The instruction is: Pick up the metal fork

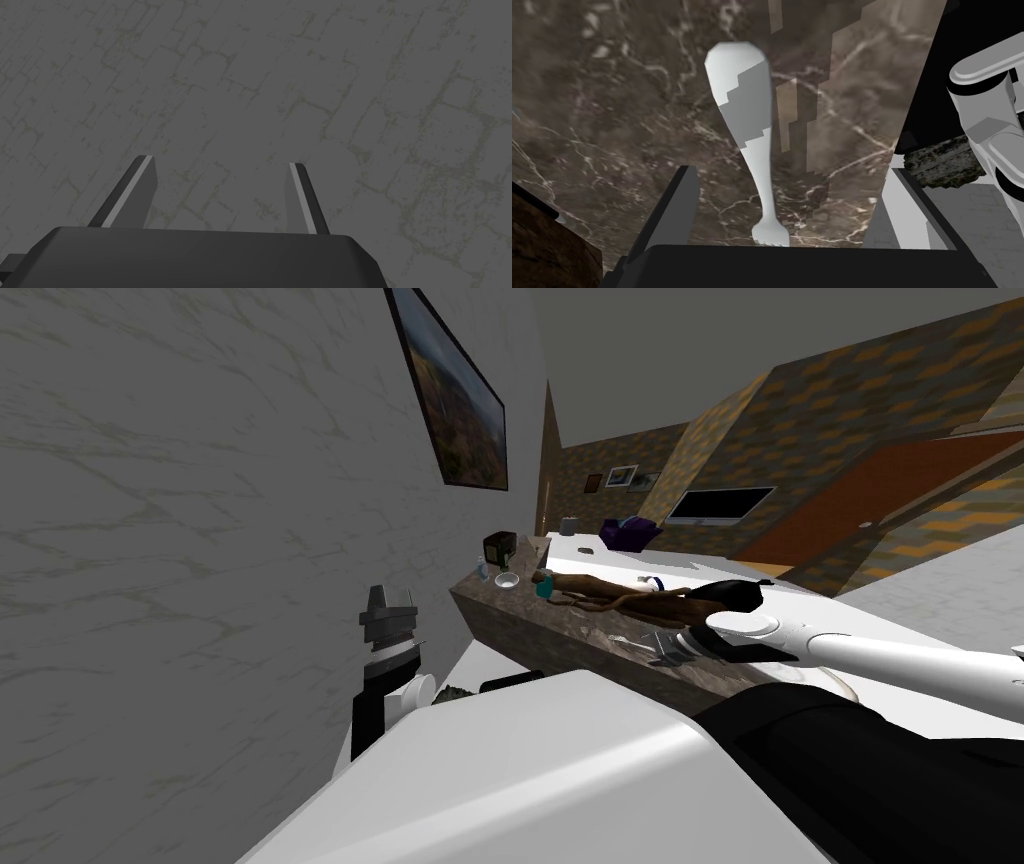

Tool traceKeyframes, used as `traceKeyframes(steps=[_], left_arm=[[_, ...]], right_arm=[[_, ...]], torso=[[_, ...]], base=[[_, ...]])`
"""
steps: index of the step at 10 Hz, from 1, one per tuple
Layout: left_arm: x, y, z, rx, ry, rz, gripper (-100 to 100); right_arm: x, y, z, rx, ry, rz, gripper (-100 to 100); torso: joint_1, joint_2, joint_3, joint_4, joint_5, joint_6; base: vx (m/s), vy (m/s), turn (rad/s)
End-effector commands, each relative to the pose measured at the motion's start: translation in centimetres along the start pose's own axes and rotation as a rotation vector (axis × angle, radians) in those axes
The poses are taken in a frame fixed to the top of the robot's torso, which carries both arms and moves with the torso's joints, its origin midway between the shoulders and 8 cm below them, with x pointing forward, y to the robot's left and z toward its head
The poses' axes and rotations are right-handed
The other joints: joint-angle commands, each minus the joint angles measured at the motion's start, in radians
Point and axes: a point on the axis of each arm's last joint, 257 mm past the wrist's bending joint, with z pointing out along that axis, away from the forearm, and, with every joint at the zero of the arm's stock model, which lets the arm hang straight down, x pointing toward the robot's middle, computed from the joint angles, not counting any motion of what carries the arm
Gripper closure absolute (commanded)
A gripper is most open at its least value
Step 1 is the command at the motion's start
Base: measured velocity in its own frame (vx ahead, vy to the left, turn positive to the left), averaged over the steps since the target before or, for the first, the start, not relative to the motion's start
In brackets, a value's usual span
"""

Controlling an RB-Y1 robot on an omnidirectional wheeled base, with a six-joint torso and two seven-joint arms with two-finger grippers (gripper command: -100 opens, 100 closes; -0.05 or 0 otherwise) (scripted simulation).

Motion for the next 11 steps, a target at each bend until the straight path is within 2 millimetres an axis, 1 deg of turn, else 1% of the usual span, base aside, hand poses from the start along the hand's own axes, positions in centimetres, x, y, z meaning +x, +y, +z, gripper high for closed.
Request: traceKeyframes(steps=[1, 3, 4, 5, 9, 10, 11], left_arm=[[0.0, 0.0, 0.0, 0.0, 0.0, 0.0, 0], [0.0, 0.0, 0.0, 0.0, 0.0, 0.0, 0], [0.0, 0.0, 0.0, 0.0, 0.0, 0.0, 0], [0.0, 0.0, 0.0, 0.0, 0.0, 0.0, 0], [0.0, 0.0, 0.0, 0.0, 0.0, 0.0, 0], [0.0, 0.0, 0.0, 0.0, 0.0, 0.0, 0], [0.0, 0.0, 0.0, 0.0, 0.0, 0.0, 0]], right_arm=[[0.8, 0.8, 1.0, 0.002, 0.001, 0.012, -100], [1.5, 1.7, 2.0, 0.004, 0.002, 0.024, -100], [1.2, 1.6, 1.7, 0.003, 0.001, 0.021, -100], [1.3, 1.6, 1.8, 0.004, 0.002, 0.021, 100], [1.3, 2.0, 1.9, -0.007, 0.0, 0.021, 100], [1.3, 2.0, 1.9, -0.007, 0.0, 0.02, 0], [0.6, 0.7, 0.8, 0.002, 0.001, 0.01, 100]], torso=[[0.0, 0.0, 0.0, 0.0, 0.0, 0.0], [-0.002, 0.001, 0.001, 0.0, -0.001, 0.0], [-0.002, 0.001, 0.001, 0.0, -0.001, 0.0], [-0.001, 0.001, 0.001, 0.0, 0.0, 0.0], [-0.007, -0.002, -0.001, 0.0, -0.002, -0.001], [-0.008, -0.002, -0.001, 0.0, -0.002, -0.001], [-0.008, -0.003, -0.001, 0.0, -0.002, -0.001]], base=[[-0.005, -0.008, 0.053], [-0.01, -0.011, 0.046], [0.0, 0.0, 0.0], [0.0, 0.0, 0.0], [-0.001, 0.002, -0.002], [0.0, 0.0, 0.0], [0.024, 0.001, -0.026]])
